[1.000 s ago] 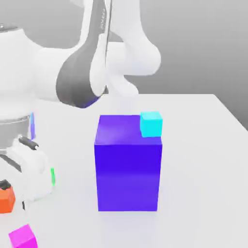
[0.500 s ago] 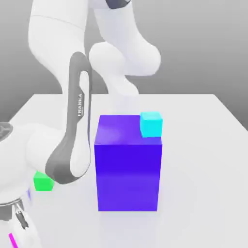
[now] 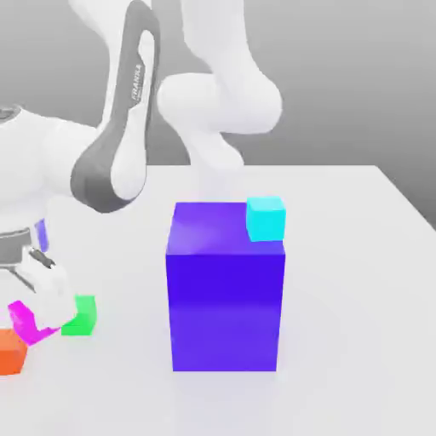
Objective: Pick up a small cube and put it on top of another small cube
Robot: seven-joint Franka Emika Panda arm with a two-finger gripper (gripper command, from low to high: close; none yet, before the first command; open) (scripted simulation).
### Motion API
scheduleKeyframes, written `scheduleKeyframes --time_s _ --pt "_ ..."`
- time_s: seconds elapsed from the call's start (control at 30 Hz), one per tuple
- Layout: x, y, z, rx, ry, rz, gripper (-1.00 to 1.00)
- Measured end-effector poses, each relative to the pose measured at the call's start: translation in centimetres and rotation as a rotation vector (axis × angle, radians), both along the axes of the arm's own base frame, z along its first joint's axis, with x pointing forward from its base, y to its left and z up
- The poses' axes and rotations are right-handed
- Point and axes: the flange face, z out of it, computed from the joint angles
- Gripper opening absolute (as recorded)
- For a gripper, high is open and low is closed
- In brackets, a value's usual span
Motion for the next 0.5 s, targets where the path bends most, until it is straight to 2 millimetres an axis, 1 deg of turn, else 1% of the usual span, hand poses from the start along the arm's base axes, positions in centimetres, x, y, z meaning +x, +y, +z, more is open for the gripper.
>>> scheduleKeyframes --time_s 0.07,0.17,0.23,0.4,0.43,0.5 --pt "-2.9 0.1 0.4 0.006 -0.001 0.044 -1.00" --pt "-6.4 1.3 0.7 0.021 -0.008 0.135 -1.00" --pt "-7.3 1.7 -0.3 0.027 -0.013 0.164 -1.00" --pt "-7.5 2.0 -4.8 0.029 -0.014 0.175 -1.00" --pt "-7.6 2.0 -5.6 0.028 -0.013 0.174 1.00" --pt "-7.6 2.0 -5.6 0.028 -0.013 0.174 1.00"
